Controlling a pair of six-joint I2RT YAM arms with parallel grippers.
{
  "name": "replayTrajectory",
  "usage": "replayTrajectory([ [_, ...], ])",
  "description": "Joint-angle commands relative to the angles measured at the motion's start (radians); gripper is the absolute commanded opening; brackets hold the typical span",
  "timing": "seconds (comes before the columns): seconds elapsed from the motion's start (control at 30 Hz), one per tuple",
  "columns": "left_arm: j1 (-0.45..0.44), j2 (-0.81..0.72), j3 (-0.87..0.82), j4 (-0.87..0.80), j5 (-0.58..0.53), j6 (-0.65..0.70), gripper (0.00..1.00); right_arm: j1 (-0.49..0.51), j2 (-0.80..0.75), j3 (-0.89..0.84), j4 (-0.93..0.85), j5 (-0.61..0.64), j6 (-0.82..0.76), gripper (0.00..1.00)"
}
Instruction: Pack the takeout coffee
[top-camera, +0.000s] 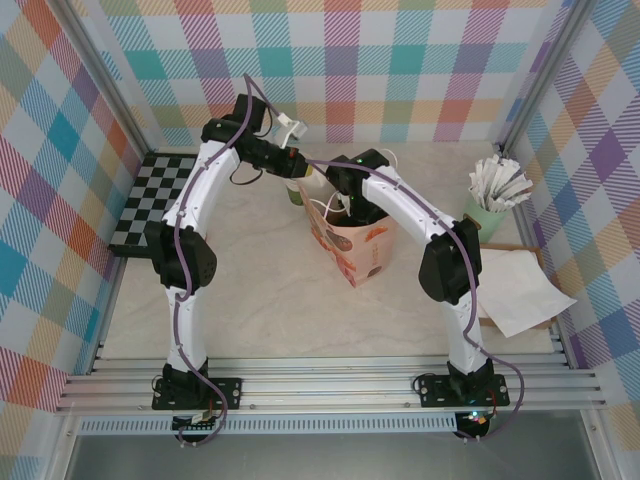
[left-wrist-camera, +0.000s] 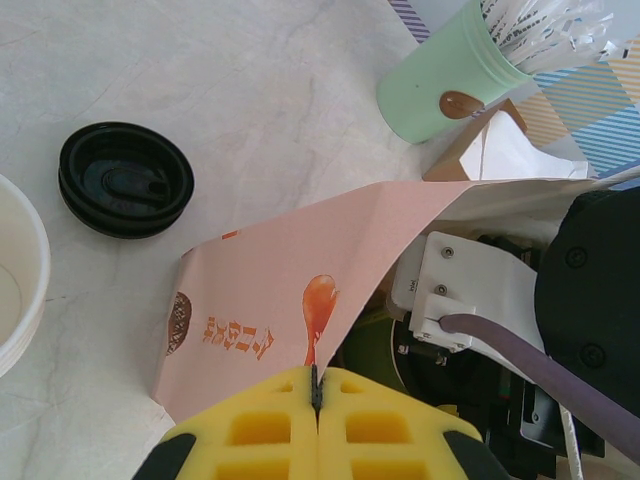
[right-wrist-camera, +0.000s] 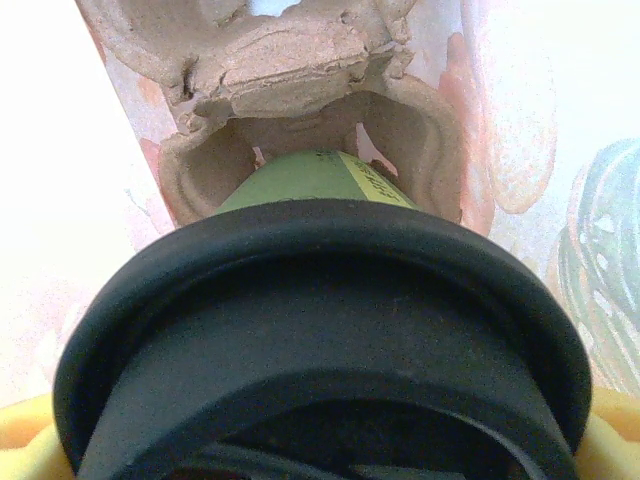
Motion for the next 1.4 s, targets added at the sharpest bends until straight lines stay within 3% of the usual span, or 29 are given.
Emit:
replayTrajectory([
  [0.0,0.006,0.020,0.025,-0.008,-0.029,0.013,0.00,-0.010,-0.002,-0.023,-0.013,0.014,-0.029,0.09],
  [0.77,0.006,0.025,0.031,-0.002,-0.033,0.007,0.00,-0.012,-0.101,-0.126,0.191,0.025,-0.057,0.07],
  [1.37,0.006,0.031,0.037,-0.002,-0.031,0.003,0.00,-0.012,-0.098,-0.130,0.188,0.022,-0.069,0.07],
])
